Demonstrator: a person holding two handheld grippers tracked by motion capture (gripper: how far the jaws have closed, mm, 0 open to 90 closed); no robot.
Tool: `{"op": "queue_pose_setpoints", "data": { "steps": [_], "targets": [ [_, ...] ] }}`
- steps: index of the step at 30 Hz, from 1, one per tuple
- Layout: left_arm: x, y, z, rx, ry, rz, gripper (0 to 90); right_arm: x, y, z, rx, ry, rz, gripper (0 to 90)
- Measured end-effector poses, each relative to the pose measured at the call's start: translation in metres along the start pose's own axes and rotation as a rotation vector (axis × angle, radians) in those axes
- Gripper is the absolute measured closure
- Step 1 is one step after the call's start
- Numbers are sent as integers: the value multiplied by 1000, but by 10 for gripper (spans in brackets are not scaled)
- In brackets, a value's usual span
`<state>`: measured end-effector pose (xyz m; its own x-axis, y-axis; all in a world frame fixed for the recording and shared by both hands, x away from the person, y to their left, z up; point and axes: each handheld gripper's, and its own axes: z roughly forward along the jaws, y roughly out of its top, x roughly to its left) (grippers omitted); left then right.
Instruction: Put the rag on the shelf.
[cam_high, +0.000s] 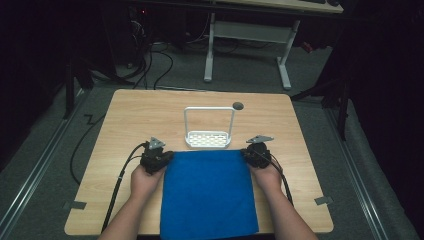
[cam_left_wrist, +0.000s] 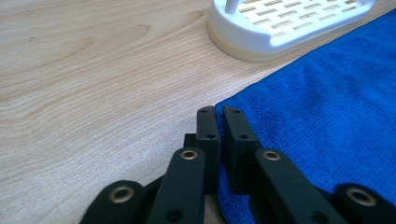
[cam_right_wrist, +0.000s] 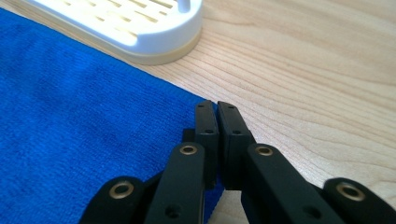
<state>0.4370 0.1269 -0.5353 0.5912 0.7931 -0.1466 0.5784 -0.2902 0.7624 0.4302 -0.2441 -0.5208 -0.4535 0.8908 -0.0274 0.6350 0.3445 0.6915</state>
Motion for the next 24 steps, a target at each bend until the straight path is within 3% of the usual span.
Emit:
{"op": "queue_pose_setpoints", "data": {
  "steps": [2,4,6,7,8,9,12,16,24],
  "targets": [
    [2,0,-2,-17,-21,-18,877,6,0,-10,-60,15,20,887],
    [5,-2,-7,-60,-41,-36,879,7,-1,-13,-78,28,33,887],
    [8,0,-10,-81,-48,-50,880,11,-2,-19,-123,31,40,887],
    [11,0,-16,-114,-48,-79,882,14,-3,-25,-161,33,42,887],
    [11,0,-16,-114,-48,-79,882,14,-3,-25,-161,33,42,887],
    [7,1,-21,-136,-49,-68,882,18,-4,-30,-203,33,52,887],
    [-3,2,-28,-150,-29,-17,882,22,-5,-38,-248,40,52,887],
    [-11,3,-39,-189,-30,-13,881,27,-7,-51,-280,32,23,886],
    [-25,8,-64,-253,-13,30,881,26,-8,-71,-338,54,32,886]
  ]
}}
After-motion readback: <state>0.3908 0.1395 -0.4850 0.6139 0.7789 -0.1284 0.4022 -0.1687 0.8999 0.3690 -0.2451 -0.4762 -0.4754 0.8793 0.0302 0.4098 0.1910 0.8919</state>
